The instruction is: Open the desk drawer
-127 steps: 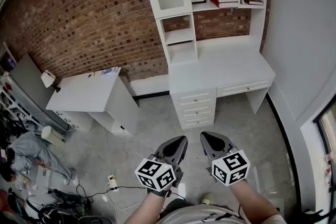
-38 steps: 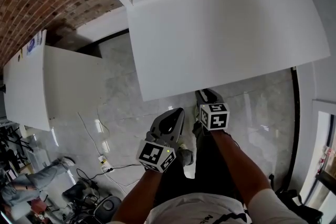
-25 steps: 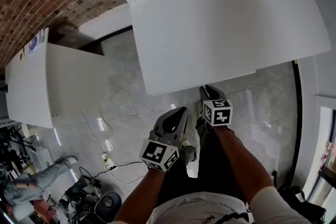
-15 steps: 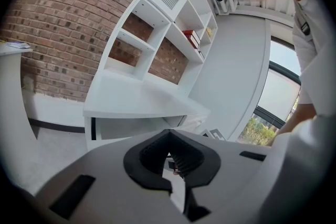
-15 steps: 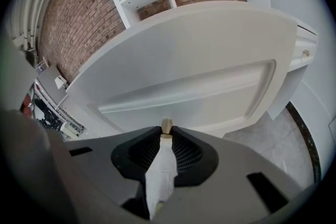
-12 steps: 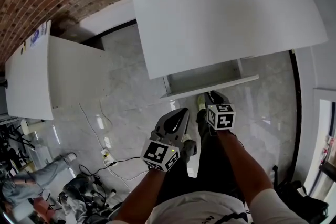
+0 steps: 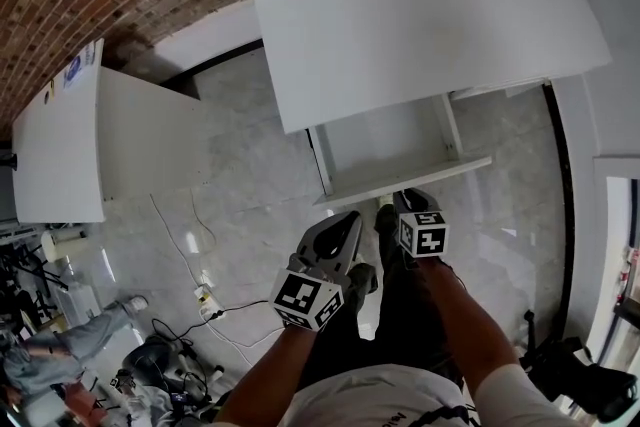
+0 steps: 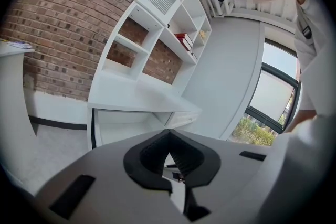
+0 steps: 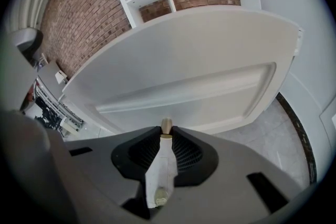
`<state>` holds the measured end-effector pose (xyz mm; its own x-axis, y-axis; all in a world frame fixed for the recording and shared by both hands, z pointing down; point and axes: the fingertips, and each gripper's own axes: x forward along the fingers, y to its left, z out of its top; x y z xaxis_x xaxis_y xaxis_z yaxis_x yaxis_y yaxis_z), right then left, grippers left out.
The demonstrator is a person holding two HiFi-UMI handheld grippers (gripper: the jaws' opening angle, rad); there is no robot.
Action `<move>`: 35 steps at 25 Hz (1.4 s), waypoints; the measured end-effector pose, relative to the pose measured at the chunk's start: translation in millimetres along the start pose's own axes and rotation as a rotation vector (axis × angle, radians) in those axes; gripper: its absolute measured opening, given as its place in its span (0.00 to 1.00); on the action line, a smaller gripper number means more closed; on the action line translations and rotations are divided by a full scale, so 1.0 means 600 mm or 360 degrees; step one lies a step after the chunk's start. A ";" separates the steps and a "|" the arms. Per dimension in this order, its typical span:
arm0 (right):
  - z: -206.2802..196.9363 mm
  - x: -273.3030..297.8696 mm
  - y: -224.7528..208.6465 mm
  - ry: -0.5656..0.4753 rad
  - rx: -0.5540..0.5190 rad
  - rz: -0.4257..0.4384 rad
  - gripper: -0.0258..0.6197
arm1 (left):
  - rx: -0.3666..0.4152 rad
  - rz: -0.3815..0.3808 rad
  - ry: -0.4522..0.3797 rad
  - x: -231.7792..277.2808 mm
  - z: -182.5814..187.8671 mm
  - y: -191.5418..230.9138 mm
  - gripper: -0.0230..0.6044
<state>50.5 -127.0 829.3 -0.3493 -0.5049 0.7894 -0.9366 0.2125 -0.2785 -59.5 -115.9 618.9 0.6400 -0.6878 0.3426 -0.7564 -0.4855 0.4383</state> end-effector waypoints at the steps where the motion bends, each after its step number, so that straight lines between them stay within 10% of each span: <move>1: -0.006 -0.004 0.000 0.0000 0.0003 -0.0003 0.16 | 0.0001 -0.0004 0.0001 -0.004 -0.001 -0.004 0.06; 35: -0.079 -0.166 0.029 0.0059 0.0058 -0.0019 0.14 | 0.0067 -0.0081 0.0068 -0.086 0.021 -0.093 0.06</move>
<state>70.4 -33.3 771.7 -0.3372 -0.4757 0.8124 -0.9414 0.1754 -0.2880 -51.8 -60.2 566.6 0.6822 -0.6385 0.3563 -0.7272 -0.5420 0.4212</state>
